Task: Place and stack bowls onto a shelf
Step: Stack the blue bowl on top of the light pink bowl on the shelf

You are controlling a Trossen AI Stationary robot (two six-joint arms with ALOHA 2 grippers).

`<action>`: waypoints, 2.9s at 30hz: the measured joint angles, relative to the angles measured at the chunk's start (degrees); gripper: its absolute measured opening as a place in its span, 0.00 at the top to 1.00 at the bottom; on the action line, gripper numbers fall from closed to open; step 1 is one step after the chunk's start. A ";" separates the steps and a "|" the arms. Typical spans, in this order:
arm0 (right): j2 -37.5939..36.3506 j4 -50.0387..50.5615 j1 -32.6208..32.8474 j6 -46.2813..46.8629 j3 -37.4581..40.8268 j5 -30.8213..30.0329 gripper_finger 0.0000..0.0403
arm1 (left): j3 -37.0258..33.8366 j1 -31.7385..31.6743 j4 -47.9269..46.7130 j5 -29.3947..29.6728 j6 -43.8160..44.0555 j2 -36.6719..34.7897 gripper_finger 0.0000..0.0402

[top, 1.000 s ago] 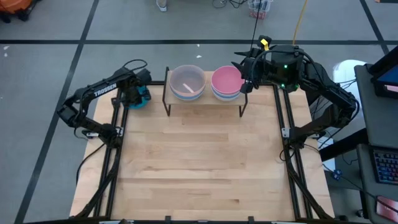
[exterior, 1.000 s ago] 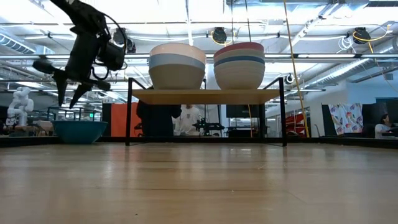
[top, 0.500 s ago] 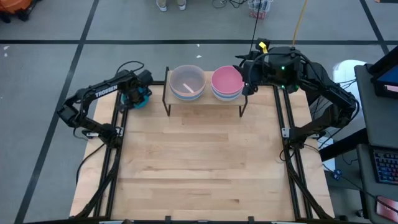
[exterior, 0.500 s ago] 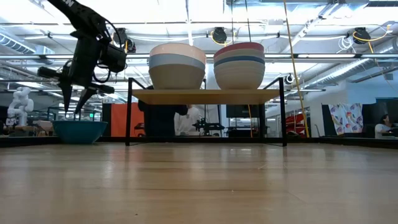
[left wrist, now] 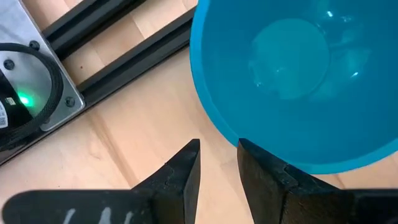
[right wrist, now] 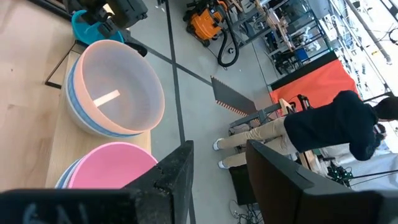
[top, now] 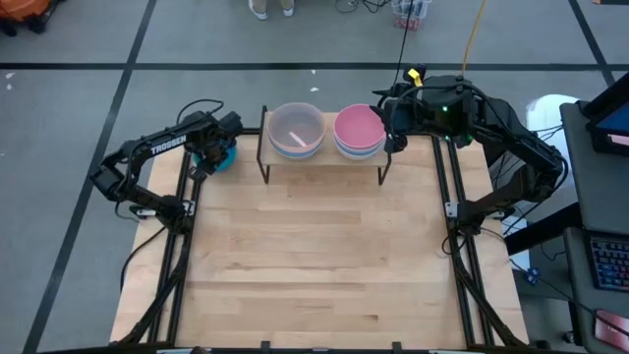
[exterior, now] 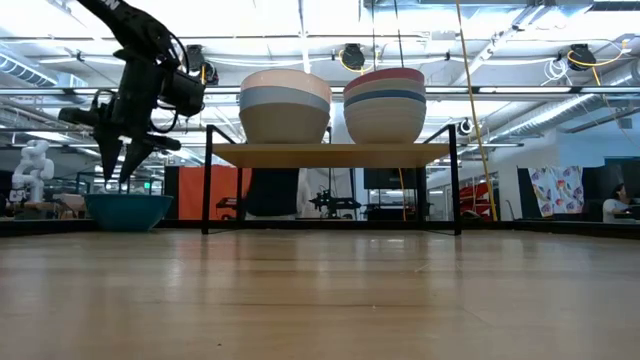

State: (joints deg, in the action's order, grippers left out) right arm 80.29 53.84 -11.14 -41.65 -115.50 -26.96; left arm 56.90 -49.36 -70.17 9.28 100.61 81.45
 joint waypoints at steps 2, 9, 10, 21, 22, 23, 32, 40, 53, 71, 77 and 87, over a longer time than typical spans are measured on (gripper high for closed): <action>0.00 0.00 0.00 0.00 0.00 0.00 0.65 | -0.76 0.00 0.00 0.00 0.44 0.00 0.72; 0.00 0.02 0.00 -0.63 0.00 -0.02 0.65 | -5.85 0.40 4.57 -1.33 2.36 -0.04 0.72; 0.00 0.02 0.00 -0.99 0.00 -0.01 0.65 | -6.46 0.44 5.51 -1.33 2.15 -0.07 0.72; 0.00 0.04 0.00 -1.16 0.00 0.00 0.65 | -5.70 0.63 7.28 0.12 -1.64 -4.91 0.72; 0.00 0.05 0.00 -1.15 0.00 0.00 0.65 | -5.70 0.63 7.29 1.06 -0.58 -6.03 0.72; 0.00 0.07 0.00 -1.16 0.00 0.00 0.65 | -5.70 0.63 7.27 2.00 0.20 -7.02 0.72; 0.00 0.07 0.00 -1.11 0.00 0.00 0.65 | -5.85 0.59 6.99 4.26 1.02 -8.76 0.72; 0.00 0.06 0.00 -1.10 0.00 0.00 0.65 | -9.55 0.59 7.95 2.23 3.46 -8.74 0.72; 0.00 0.06 -0.01 -1.25 0.00 0.00 0.65 | -10.84 -0.30 10.27 3.74 2.81 -8.74 0.72; 0.00 0.06 -0.01 -2.90 0.00 0.00 0.65 | -15.22 -1.58 16.76 3.21 3.31 -8.70 0.72; 0.00 0.06 0.00 -3.02 0.00 0.00 0.65 | -15.69 -1.73 20.02 4.63 2.40 -8.71 0.72; 0.00 0.04 -0.02 -2.99 0.00 0.00 0.65 | -15.69 -2.49 21.35 5.92 1.54 -8.81 0.72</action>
State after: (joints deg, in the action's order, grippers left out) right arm 80.29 53.89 -11.16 -44.64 -115.50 -26.96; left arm 41.21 -51.86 -48.82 15.20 102.15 72.64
